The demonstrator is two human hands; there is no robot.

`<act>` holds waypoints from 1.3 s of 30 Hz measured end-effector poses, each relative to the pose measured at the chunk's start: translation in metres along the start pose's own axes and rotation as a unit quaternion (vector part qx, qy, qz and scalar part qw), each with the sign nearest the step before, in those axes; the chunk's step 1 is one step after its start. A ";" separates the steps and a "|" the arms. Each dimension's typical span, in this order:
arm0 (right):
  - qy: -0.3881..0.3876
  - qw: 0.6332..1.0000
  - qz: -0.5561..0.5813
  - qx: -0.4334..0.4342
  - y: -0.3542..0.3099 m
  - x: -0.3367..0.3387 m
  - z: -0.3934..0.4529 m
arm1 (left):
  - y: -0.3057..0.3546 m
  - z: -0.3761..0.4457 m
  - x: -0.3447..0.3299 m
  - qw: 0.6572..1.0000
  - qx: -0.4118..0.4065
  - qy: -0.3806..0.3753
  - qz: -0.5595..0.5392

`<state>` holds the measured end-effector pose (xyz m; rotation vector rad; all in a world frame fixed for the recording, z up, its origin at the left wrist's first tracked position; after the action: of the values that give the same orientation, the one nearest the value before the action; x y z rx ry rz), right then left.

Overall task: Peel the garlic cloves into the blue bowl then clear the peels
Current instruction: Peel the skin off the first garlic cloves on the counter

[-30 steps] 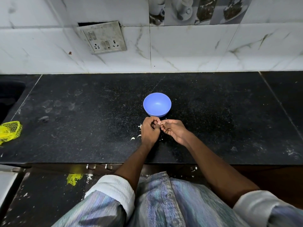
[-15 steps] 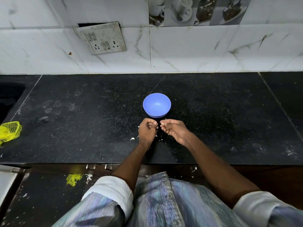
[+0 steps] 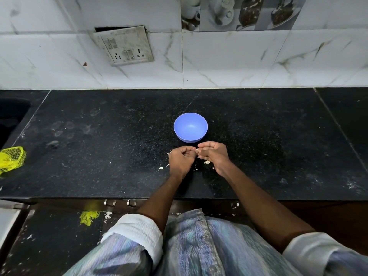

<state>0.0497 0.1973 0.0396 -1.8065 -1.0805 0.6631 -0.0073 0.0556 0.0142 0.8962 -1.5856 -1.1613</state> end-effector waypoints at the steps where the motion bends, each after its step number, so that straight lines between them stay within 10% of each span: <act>1: 0.002 1.000 -0.004 0.005 0.000 0.000 0.001 | 0.000 0.000 0.000 1.000 -0.002 0.001 0.002; 19: 0.003 0.995 0.088 -0.049 0.003 -0.001 0.000 | 0.005 -0.003 0.007 0.991 -0.110 -0.005 0.082; 39: 0.029 0.999 -0.012 0.006 0.002 -0.006 0.004 | 0.006 -0.002 0.002 0.999 -0.024 0.010 -0.024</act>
<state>0.0444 0.1932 0.0366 -1.7898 -1.0553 0.5978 -0.0064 0.0546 0.0206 0.9165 -1.5211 -1.2144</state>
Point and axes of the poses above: each hand's wrist, its own z-axis towards the middle knuckle, its own x-axis out of the back of the hand, y = z × x, the point moved 2 cm from there along z, towards the middle knuckle, and after that the axes turned 3 degrees about -z, right-handed, at the moved point
